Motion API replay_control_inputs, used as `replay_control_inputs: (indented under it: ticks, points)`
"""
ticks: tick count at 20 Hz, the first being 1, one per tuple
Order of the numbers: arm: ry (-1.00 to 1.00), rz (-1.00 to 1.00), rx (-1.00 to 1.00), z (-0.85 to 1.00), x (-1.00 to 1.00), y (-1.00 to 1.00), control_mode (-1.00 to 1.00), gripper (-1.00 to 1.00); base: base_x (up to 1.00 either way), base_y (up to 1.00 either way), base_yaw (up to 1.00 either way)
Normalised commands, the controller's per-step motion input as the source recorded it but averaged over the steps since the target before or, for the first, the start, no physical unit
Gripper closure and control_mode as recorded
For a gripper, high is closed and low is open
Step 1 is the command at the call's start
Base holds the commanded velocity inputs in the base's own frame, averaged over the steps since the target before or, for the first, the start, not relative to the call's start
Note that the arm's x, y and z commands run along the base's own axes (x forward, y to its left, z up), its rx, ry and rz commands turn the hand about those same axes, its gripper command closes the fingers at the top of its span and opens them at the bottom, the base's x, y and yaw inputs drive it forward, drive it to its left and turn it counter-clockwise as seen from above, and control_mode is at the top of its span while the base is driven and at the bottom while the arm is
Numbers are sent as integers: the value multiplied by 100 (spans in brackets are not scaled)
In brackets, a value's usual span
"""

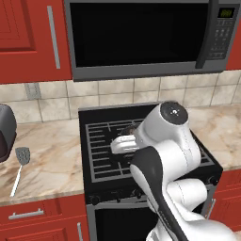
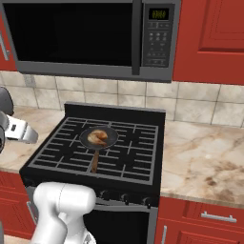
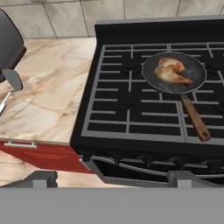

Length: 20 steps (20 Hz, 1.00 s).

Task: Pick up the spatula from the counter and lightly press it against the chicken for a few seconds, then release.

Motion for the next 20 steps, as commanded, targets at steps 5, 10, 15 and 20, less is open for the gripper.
replay_control_inputs:
  ticks: [5,10,15,20]
  points:
    - [0,0,1,0,-10,35,-100,-100,0,0,0]
    - [0,0,5,0,-4,32,-100,-100,0,0,0]
    - [0,0,5,-1,0,28,-100,-100,0,0,0]
    - [3,0,3,-13,3,23,-100,-100,0,0,0]
